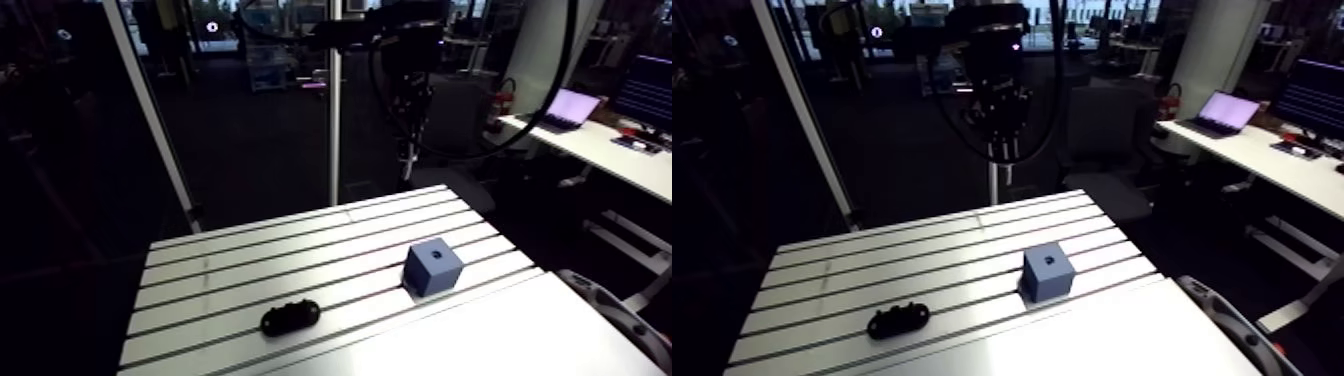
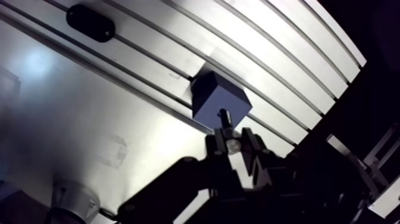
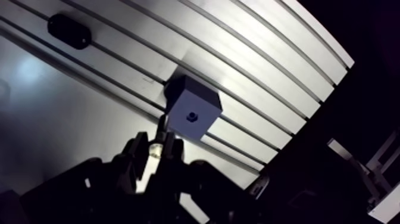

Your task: Pick up the M10 bolt and insert it into the hex recess until seated.

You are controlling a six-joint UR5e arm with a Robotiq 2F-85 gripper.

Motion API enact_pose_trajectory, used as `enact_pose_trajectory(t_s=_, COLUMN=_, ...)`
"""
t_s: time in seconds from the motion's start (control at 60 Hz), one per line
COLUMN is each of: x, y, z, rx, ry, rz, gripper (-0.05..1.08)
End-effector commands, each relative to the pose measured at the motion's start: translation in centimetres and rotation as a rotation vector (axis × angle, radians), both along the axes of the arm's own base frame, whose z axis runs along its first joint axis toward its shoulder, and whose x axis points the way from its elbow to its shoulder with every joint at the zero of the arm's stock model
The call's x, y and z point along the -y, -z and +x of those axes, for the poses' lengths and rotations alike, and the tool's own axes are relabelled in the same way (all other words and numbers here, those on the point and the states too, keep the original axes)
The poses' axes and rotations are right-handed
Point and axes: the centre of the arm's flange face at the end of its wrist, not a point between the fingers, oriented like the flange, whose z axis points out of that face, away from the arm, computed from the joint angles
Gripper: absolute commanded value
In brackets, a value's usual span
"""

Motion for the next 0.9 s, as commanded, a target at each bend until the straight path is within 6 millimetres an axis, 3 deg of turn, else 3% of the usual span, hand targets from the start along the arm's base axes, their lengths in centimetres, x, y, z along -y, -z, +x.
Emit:
enact_pose_trajectory(t_s=0.017, x=-1.4, y=1.3, z=0.0, rx=0.041, ry=-0.007, rz=0.015, gripper=1.07)
enact_pose_trajectory(t_s=0.217, x=-3.9, y=3.1, z=0.6, rx=0.087, ry=0.021, rz=0.032, gripper=1.08)
enact_pose_trajectory(t_s=0.9, x=-4.4, y=7.8, z=1.8, rx=0.117, ry=0.006, rz=0.046, gripper=1.08)
